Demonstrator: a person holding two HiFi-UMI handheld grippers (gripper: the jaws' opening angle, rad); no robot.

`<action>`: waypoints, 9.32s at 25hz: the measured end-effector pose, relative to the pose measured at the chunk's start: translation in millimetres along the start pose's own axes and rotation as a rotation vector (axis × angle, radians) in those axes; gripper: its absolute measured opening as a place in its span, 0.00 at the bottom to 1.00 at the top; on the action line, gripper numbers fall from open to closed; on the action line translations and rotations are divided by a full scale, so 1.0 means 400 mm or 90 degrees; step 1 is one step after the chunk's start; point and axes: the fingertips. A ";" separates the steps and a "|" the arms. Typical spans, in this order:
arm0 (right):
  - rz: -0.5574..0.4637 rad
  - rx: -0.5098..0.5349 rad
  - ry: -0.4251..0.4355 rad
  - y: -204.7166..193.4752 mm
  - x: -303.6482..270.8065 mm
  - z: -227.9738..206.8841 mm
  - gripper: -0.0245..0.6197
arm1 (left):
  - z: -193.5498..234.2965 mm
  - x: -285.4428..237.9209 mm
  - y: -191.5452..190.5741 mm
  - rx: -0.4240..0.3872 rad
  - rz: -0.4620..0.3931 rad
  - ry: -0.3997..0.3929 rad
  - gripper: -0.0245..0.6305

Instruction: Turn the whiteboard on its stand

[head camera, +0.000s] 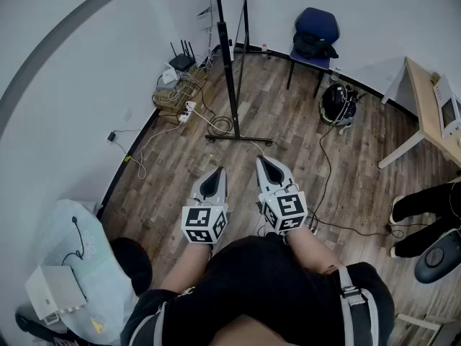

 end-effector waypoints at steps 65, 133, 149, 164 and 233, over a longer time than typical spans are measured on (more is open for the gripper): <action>0.054 -0.049 0.006 -0.110 -0.268 -0.614 0.05 | -0.141 -0.678 -0.018 0.009 0.075 -0.006 0.05; 0.108 -0.007 0.082 -0.115 -1.085 -1.075 0.05 | 0.641 -1.397 0.260 0.030 0.023 0.280 0.41; 0.113 -0.030 0.129 -0.132 -1.162 -1.025 0.05 | 0.655 -1.410 0.254 -0.010 0.077 0.302 0.34; 0.104 0.012 0.250 -0.108 -1.244 -0.768 0.05 | 0.755 -1.282 0.257 0.005 0.078 0.329 0.34; 0.147 0.010 0.347 -0.162 -1.191 -0.616 0.05 | 0.681 -0.973 0.191 0.000 0.075 0.352 0.31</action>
Point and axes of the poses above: the fingertips, and each gripper's own axes: x backward along the fingers, z to its left, y out of its top, and after that the axes turned 7 degrees about x, right-handed
